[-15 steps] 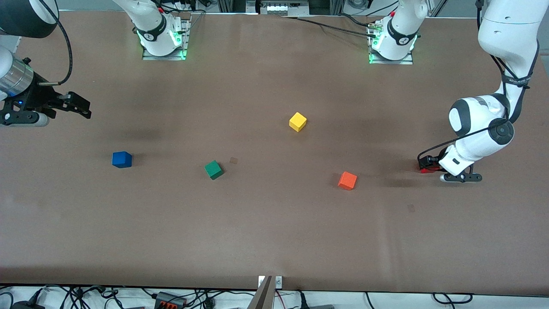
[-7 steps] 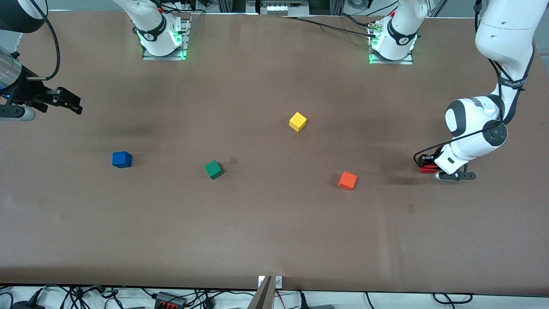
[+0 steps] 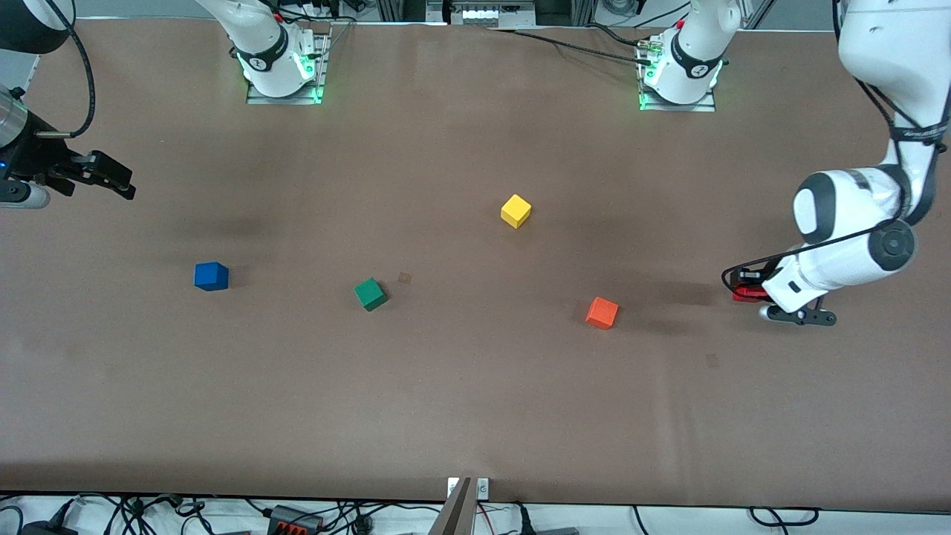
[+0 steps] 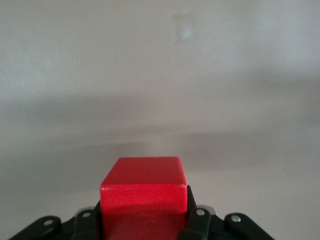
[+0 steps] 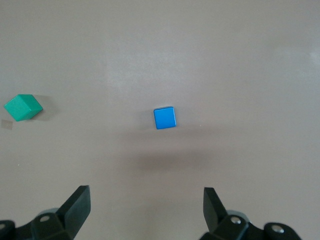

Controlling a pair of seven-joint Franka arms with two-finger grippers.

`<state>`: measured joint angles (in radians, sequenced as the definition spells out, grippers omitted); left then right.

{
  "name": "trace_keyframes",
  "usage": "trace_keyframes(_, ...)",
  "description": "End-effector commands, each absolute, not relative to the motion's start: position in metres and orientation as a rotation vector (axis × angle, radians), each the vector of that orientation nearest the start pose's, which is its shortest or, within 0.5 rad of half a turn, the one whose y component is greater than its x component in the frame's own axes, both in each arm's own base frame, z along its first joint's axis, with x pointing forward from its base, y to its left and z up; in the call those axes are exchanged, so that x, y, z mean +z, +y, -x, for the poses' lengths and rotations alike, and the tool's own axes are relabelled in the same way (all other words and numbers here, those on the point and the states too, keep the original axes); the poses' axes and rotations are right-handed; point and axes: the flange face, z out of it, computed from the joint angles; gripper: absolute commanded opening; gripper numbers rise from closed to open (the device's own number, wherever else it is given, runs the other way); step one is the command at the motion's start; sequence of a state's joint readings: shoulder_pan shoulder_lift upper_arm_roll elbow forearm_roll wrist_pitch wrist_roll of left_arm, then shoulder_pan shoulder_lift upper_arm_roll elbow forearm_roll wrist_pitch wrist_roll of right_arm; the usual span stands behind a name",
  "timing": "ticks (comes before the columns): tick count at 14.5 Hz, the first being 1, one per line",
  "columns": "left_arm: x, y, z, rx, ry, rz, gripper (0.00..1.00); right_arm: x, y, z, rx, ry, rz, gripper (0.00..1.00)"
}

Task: Pass red block to right arm, stack on blue
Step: 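Close the left gripper on the red cube and lift it, then carry the red cube toward the right gripper while the right gripper approaches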

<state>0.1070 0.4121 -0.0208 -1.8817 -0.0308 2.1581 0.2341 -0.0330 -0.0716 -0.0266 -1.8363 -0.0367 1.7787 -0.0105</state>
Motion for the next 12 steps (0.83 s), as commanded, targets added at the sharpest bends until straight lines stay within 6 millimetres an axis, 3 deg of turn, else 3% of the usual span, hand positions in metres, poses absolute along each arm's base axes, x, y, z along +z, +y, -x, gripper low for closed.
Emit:
trace_keyframes(1,0.325,0.061,-0.623,0.341,0.415,3.187,0.15,0.567,-0.036,-0.542,-0.067,0.075,3.164,1.00)
trace_keyframes(4,0.372,0.047,-0.626,0.508,0.768,3.209,0.14,0.559,-0.018,-0.549,-0.041,0.025,3.164,1.00)
trace_keyframes(7,0.394,0.026,-0.617,0.606,1.268,3.207,0.06,0.551,0.001,-0.552,-0.014,-0.056,3.165,1.00)
trace_keyframes(10,0.403,0.011,-0.622,0.383,1.775,3.182,0.05,0.531,0.026,-0.558,0.058,-0.119,3.156,1.00)
trace_keyframes(12,0.410,-0.016,-0.629,-0.009,2.229,3.120,0.05,0.531,0.057,-0.561,0.048,-0.157,3.091,1.00)
